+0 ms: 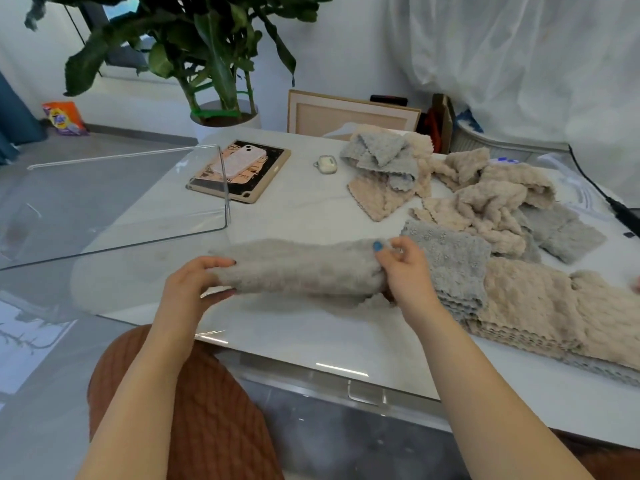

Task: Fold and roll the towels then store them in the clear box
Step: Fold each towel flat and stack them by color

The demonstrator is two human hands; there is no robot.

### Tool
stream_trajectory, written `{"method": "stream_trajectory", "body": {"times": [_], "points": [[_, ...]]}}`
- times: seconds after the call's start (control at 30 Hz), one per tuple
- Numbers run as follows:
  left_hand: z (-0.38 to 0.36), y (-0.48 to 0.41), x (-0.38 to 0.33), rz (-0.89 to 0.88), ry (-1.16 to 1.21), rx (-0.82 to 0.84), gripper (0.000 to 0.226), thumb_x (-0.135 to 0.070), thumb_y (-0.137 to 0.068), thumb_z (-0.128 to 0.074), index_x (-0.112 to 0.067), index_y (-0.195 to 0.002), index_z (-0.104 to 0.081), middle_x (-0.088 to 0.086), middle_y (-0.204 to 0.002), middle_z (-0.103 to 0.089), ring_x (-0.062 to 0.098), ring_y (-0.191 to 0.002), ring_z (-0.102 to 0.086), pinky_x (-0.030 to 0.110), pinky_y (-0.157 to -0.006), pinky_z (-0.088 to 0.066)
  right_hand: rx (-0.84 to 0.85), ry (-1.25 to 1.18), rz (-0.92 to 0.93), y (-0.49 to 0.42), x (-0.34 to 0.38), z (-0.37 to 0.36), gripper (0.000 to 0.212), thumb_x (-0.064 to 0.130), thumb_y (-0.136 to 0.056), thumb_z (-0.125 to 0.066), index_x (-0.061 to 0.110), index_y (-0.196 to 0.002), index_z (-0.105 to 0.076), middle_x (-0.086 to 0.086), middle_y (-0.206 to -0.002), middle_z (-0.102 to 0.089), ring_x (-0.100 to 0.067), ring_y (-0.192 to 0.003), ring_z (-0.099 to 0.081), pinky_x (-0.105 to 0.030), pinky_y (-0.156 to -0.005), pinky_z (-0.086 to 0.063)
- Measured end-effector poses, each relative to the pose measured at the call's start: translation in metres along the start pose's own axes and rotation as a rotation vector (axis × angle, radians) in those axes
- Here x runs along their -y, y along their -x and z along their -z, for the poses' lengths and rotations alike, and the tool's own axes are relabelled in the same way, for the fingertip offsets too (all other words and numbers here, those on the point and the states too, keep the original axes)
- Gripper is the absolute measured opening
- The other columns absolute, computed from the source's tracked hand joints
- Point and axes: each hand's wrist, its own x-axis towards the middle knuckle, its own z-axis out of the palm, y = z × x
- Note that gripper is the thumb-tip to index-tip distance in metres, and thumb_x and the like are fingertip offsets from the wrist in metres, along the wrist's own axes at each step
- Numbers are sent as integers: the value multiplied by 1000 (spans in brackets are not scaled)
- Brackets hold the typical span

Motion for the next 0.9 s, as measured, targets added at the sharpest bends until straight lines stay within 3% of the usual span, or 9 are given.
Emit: {"method": "stream_trajectory", "body": {"times": [0.13,0.2,0.27,0.4,0.53,0.7,0.73,0.83,0.9], "points": [[-19,4,-3,-50,-81,-178,8,-4,-86,-65,-9,-92,-62,11,-97,-61,23,-89,-64,19,-62,-56,-7,-3,36,1,9,14,12,14,-96,-50,17,-85,-54,-2,-64,-49,-14,-54,-41,-26,-52,-32],[-24,3,6,61,-53,-214,42,-6,-82,-71,-9,-120,-52,14,-111,-56,23,-93,-64,23,-66,-55,-49,11,97,3,7,19,19,12,-94,-52,12,-76,-54,-3,-63,-50,-14,-56,-44,-27,-55,-34],[-25,3,7,218,131,-212,49,-6,-82,-70,-1,-127,-49,17,-114,-60,19,-93,-66,23,-67,-55,-114,-34,165,9,7,24,17,10,-91,-56,8,-75,-55,-3,-66,-49,-14,-62,-44,-29,-62,-35],[-28,4,7,197,117,-187,7,-14,-86,-67,-8,-90,-67,11,-92,-68,16,-81,-66,18,-57,-55,-150,-203,261,18,16,31,18,9,-92,-58,17,-76,-61,9,-66,-59,-4,-64,-53,-19,-64,-44],[-30,5,0,-297,-556,-339,20,-25,-91,-60,-11,-79,-67,4,-70,-64,19,-67,-58,25,-59,-46,-193,-226,285,16,17,30,13,11,-88,-65,19,-78,-62,5,-69,-56,-4,-64,-50,-22,-65,-43],[-27,10,-9,-470,-744,-418,22,-30,-91,-59,-13,-79,-64,3,-68,-63,21,-65,-56,34,-62,-44,-235,-221,361,20,14,42,22,13,-81,-73,17,-64,-59,9,-103,-63,-10,-105,-59,-32,-90,-46],[-24,11,-11,-454,-765,-420,26,-32,-90,-60,-12,-74,-64,4,-64,-62,22,-63,-55,34,-62,-43,-184,-280,367,21,16,45,25,8,-81,-71,17,-61,-58,9,-101,-66,-10,-103,-61,-28,-87,-46],[-17,12,-24,-382,-803,-423,44,-31,-89,-56,-7,-52,-51,12,-47,-42,27,-51,-41,36,-53,-33,-46,-436,353,27,21,54,31,5,-81,-67,24,-57,-61,8,-59,-59,-8,-57,-52,-19,-59,-41],[-18,7,-31,-302,-842,-409,50,-31,-89,-49,-7,-47,-38,11,-45,-34,28,-48,-35,34,-50,-30,-101,-387,377,33,20,55,27,7,-85,-67,21,-63,-61,8,-56,-53,-9,-54,-43,-20,-54,-36]]}}
